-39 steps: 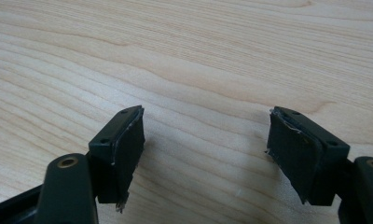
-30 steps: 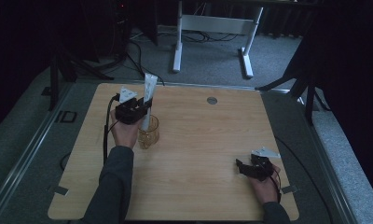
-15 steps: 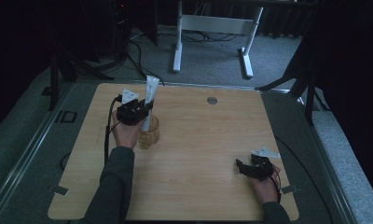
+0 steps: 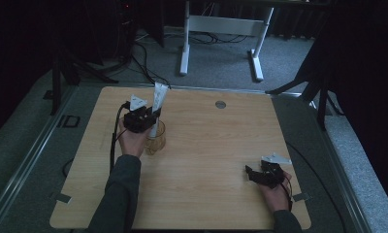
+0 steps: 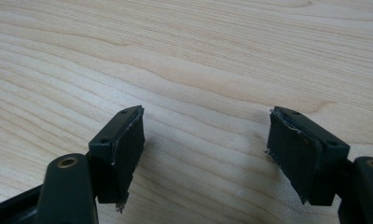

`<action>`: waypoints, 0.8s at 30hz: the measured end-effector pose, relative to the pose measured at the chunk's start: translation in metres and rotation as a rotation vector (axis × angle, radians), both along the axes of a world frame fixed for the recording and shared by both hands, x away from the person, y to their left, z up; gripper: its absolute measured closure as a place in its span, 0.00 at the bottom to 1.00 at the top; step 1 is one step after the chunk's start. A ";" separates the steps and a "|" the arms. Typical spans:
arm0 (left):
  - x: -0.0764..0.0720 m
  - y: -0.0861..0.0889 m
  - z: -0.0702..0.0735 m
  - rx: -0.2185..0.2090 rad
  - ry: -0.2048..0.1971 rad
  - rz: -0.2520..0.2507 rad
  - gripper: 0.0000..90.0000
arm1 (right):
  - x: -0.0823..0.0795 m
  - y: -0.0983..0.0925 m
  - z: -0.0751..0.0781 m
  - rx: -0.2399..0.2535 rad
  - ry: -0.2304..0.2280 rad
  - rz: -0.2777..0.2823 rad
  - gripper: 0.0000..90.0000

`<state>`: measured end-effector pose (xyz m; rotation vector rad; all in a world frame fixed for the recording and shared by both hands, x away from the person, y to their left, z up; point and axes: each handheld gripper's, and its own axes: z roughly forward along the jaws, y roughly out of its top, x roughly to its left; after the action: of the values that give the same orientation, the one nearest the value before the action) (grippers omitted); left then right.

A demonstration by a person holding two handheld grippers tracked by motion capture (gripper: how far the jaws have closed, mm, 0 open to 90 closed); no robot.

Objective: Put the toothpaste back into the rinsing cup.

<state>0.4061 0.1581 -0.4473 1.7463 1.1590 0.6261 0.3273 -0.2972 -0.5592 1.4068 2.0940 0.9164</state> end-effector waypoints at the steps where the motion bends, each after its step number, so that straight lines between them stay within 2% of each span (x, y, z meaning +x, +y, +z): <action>1: 0.000 0.000 -0.001 -0.001 0.003 0.000 0.79 | 0.000 0.000 0.000 0.000 0.000 0.000 0.30; 13: -0.003 -0.002 -0.010 0.027 0.025 -0.009 0.78 | 0.000 0.000 0.000 -0.001 0.000 0.000 0.30; 19: -0.004 -0.002 -0.019 0.038 0.056 -0.012 0.78 | 0.000 0.000 0.000 -0.001 0.000 0.000 0.30; 24: -0.008 -0.001 -0.023 0.038 0.065 -0.012 0.78 | 0.000 0.000 0.000 -0.001 0.000 0.000 0.30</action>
<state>0.3981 0.1568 -0.4706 1.8158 1.1870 0.5912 0.3273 -0.2972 -0.5592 1.4064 2.0946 0.9155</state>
